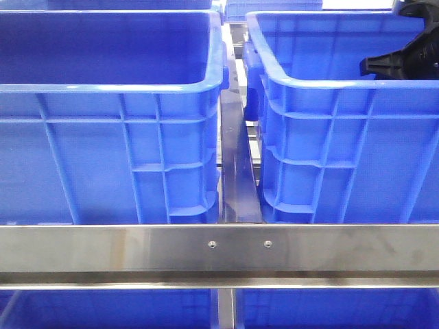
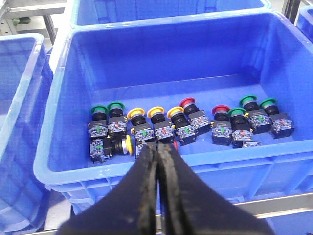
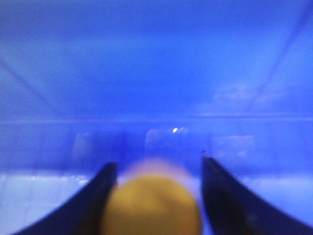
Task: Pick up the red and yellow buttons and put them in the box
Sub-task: 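Open the right gripper to release the yellow button and lift away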
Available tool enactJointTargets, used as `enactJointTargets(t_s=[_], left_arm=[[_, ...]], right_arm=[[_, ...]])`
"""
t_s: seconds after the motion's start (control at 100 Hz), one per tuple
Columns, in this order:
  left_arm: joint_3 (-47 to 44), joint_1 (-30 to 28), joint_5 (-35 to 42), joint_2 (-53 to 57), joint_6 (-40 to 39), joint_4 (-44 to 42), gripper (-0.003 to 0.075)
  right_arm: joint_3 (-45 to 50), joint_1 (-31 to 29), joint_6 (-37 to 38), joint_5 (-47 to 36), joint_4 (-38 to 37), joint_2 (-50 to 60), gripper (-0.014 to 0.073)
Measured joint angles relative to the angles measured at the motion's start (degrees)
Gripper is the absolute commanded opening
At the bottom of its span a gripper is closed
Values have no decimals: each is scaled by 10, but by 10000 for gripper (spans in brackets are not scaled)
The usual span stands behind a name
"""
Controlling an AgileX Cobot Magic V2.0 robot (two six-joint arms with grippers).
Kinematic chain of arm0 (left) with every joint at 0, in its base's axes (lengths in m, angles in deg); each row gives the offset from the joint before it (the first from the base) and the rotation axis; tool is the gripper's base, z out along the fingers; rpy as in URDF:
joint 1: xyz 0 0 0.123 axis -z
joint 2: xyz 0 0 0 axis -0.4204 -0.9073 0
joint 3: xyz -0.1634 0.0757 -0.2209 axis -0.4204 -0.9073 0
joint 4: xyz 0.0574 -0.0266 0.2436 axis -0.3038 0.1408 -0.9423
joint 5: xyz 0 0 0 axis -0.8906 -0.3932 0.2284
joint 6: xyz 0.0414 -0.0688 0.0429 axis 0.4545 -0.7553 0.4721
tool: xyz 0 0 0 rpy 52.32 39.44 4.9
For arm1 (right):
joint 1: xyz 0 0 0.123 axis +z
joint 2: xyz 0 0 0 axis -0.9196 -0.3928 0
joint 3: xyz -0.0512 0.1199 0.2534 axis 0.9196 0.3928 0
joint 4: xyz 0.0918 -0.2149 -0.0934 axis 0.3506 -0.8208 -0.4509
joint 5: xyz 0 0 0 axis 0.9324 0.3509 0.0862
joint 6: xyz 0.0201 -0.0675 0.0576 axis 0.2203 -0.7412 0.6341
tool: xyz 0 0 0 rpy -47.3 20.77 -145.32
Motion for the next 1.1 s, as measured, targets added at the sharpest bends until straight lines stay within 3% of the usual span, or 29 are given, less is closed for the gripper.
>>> enactJointTargets(t_s=[0.42, 1.1], left_arm=[[-1, 0, 0, 0, 0, 3, -19], [-1, 0, 0, 0, 0, 4, -19]], right_arm=[[15, 0, 0, 0, 0, 72, 510], [281, 0, 0, 9, 0, 494, 510]])
